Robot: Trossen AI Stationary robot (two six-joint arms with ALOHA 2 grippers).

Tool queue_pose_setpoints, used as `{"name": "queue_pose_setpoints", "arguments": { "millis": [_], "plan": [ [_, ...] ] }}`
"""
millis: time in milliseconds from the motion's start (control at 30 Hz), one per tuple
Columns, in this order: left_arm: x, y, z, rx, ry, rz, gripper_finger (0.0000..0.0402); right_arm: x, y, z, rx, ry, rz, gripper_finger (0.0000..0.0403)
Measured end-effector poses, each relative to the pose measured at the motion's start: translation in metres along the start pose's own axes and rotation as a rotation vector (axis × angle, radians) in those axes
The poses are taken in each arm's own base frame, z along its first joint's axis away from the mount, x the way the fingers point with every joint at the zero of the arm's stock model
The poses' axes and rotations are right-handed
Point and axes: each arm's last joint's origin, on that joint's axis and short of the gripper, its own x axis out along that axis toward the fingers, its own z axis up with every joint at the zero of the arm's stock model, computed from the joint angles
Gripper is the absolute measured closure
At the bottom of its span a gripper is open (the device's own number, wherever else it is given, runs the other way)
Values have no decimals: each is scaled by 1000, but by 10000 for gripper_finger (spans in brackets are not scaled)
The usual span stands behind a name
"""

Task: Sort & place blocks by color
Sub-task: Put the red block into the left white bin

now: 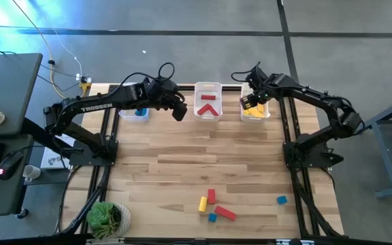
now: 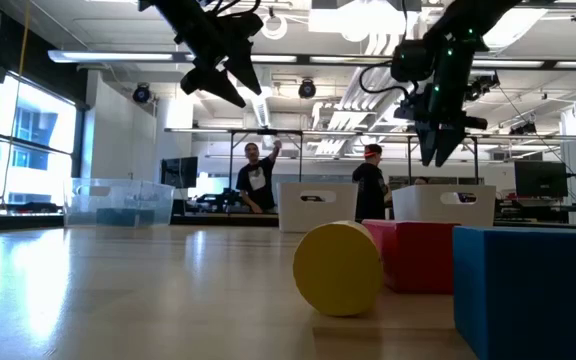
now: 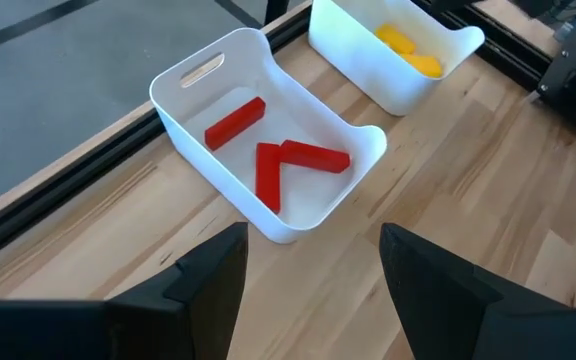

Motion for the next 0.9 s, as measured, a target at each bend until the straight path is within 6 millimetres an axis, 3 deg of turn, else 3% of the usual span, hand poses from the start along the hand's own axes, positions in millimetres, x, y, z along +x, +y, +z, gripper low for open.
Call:
{"name": "queue_pose_setpoints", "arguments": {
  "millis": [400,900],
  "plan": [
    [0,3,-7,62,71,25,186,-19,45,-17,46,89,186,268],
    [-1,2,-12,114,141,-32,186,-46,124,-74,-84,110,392,268]
  ]
}}
